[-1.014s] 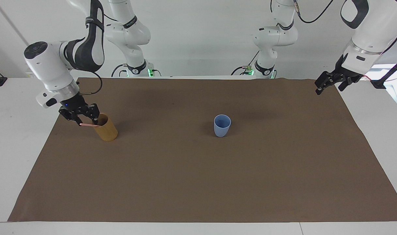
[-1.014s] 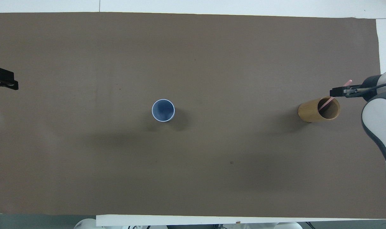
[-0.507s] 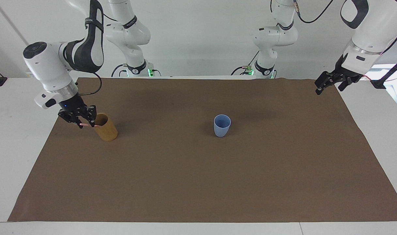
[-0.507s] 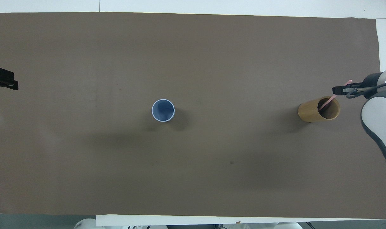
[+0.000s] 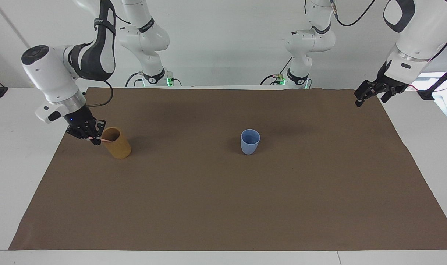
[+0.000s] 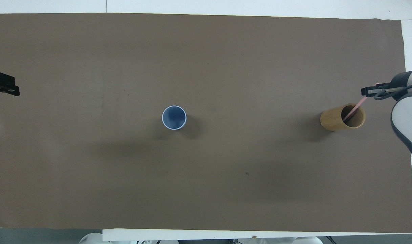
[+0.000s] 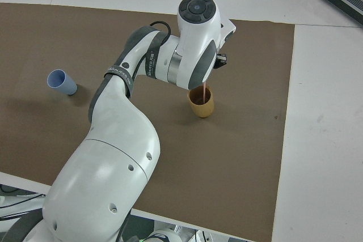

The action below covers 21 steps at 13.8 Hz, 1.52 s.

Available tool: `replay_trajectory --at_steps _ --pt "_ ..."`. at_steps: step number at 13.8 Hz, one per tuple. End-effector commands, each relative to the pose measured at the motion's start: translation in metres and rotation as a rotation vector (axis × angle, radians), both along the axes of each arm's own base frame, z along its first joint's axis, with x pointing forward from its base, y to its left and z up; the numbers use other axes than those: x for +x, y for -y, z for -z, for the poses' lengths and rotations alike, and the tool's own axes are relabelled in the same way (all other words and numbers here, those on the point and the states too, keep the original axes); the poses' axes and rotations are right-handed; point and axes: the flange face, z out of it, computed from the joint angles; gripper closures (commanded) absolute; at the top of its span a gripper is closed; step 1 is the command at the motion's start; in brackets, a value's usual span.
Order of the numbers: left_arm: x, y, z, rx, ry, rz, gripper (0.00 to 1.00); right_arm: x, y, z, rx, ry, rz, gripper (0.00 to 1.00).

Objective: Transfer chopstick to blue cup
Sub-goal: 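Grasp the pink chopstick in the tan cup with the right gripper, then lift the chopstick and carry it over the blue cup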

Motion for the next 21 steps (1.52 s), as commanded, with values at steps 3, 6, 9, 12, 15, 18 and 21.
replay_trajectory --at_steps 3,6,9,12,15,18,21 --pt "-0.002 -0.001 -0.002 0.007 -0.011 0.001 0.0 -0.004 -0.008 -0.11 0.008 -0.014 -0.097 1.0" --pt "-0.002 -0.001 -0.002 0.007 -0.011 0.001 0.0 -0.005 -0.067 -0.181 0.011 0.02 -0.171 1.0" --pt "-0.002 -0.001 -0.002 0.007 -0.011 0.001 0.0 -0.004 -0.178 -0.189 0.041 0.047 -0.093 1.0" --pt "-0.002 -0.001 -0.002 0.007 -0.011 0.001 0.0 -0.014 -0.292 -0.176 0.134 0.091 0.068 1.0" --pt "-0.002 -0.001 -0.002 0.007 -0.009 0.001 0.0 -0.018 -0.396 -0.138 0.178 0.123 0.185 1.0" --pt "-0.002 -0.001 -0.002 0.007 -0.011 0.001 0.0 -0.029 -0.471 -0.097 0.192 0.144 0.224 1.0" --pt "-0.002 -0.001 -0.002 0.007 -0.011 0.001 0.0 -0.033 -0.495 -0.074 0.165 0.164 0.208 0.99"
